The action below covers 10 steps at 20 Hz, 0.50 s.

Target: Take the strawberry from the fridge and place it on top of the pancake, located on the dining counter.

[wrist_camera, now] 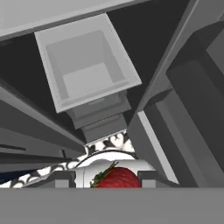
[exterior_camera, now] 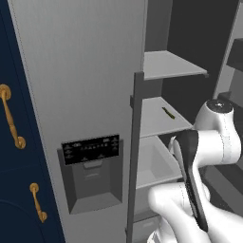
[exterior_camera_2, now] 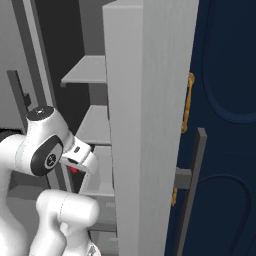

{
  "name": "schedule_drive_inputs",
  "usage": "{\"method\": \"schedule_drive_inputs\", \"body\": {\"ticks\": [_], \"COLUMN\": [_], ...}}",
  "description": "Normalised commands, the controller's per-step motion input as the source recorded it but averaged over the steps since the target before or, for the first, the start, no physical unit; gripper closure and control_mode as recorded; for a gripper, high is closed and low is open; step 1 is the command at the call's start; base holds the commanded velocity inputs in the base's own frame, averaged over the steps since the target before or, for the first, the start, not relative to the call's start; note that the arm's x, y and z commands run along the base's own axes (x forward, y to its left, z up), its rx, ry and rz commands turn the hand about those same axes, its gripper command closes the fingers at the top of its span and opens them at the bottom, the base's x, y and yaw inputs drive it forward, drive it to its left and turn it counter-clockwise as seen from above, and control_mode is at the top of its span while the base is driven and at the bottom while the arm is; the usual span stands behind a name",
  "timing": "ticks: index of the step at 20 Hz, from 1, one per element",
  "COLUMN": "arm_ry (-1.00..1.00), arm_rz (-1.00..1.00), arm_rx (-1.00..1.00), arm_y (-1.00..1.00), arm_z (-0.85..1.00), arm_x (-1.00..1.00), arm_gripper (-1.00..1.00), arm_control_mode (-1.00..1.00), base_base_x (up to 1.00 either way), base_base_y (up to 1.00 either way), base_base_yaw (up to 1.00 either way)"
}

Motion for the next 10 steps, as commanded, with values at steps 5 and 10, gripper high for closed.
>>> {"method": "schedule_drive_inputs", "body": {"ticks": [5, 10], "arm_ry": [0.01, 0.0], "arm_rz": [0.0, 0.0], "arm_rx": [0.0, 0.0], "arm_y": [0.0, 0.0], "arm_z": [-0.1, 0.0], "arm_x": [-0.01, -0.04], "arm_gripper": [1.0, 1.0], "arm_control_mode": [-1.0, -1.0], "base_base_x": [0.0, 0.0], "base_base_y": [0.0, 0.0], "base_base_yaw": [0.0, 0.0]}}
